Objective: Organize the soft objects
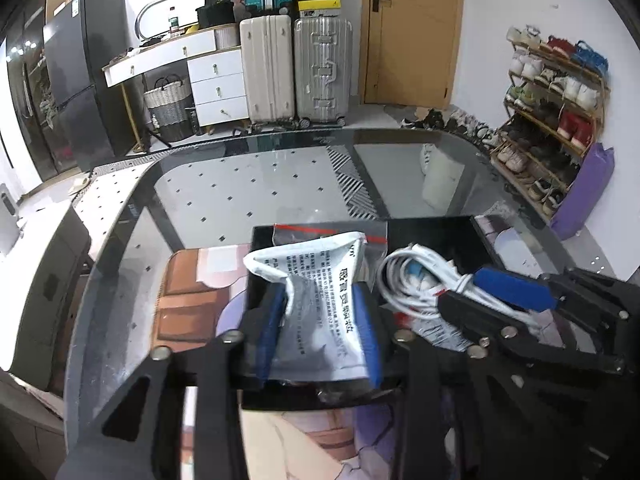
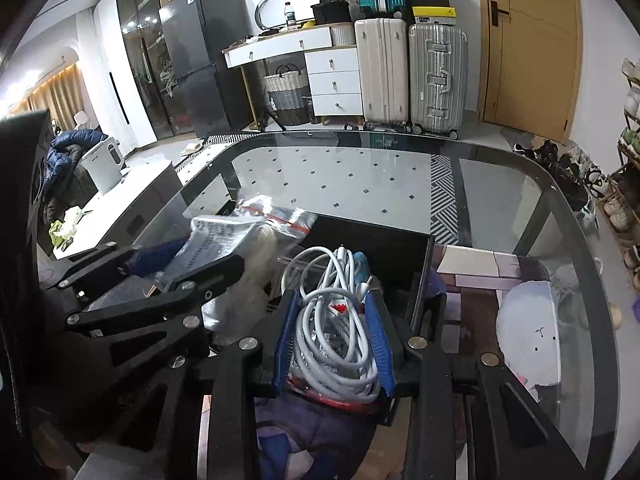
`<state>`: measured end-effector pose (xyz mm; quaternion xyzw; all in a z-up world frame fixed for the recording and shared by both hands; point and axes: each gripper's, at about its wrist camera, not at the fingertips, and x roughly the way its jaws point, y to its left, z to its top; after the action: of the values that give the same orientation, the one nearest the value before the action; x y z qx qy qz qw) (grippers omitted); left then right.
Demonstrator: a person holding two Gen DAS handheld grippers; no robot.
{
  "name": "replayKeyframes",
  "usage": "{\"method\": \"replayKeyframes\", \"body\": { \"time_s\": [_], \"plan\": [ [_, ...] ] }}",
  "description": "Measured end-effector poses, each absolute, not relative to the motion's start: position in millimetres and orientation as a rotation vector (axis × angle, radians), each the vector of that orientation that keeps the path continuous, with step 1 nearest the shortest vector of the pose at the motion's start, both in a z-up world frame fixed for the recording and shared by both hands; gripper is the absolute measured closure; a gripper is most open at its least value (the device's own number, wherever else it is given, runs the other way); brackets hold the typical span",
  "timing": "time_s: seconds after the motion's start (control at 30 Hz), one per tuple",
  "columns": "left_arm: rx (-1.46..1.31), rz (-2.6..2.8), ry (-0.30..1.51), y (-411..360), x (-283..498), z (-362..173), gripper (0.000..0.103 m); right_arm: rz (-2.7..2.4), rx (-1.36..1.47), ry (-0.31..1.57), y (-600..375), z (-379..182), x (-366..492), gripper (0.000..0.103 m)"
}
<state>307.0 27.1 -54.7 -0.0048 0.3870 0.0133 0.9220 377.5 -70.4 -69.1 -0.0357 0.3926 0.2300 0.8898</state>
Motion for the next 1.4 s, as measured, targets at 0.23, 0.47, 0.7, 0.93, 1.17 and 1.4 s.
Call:
{"method": "replayKeyframes", "body": {
  "time_s": [0.23,0.47,0.7,0.93,1.17,1.4],
  "plan": [
    [-0.019,0.064,0.738,40.1,284.3,-34.0,0.029,0.505,-0.001,0.797,-84.9,-46.4,350.7,0.034],
    [-0.057,0.047,0.623,48.4,219.2,3.0,0.022,0.500,0.028,0.647,-101.3,4.6,281.6,0.007],
    [-0.081,0.070,0.406,47.0,132.3,34.0,0.005,0.456,0.002,0.452,-112.4,40.9,199.5,0.001],
    [-0.083,0.061,0.282,42.7,60.0,29.9,0.002,0.456,0.018,0.323,-127.6,38.5,112.4,0.001],
    [-0.036,0.094,0.196,32.0,-22.6,9.0,0.000,0.452,0.032,0.277,-146.2,5.8,23.1,0.001],
    [-0.038,0.090,0.184,27.6,-72.9,-9.9,0.000,0.427,0.081,0.239,-159.9,-17.9,-35.3,0.001]
  ]
}}
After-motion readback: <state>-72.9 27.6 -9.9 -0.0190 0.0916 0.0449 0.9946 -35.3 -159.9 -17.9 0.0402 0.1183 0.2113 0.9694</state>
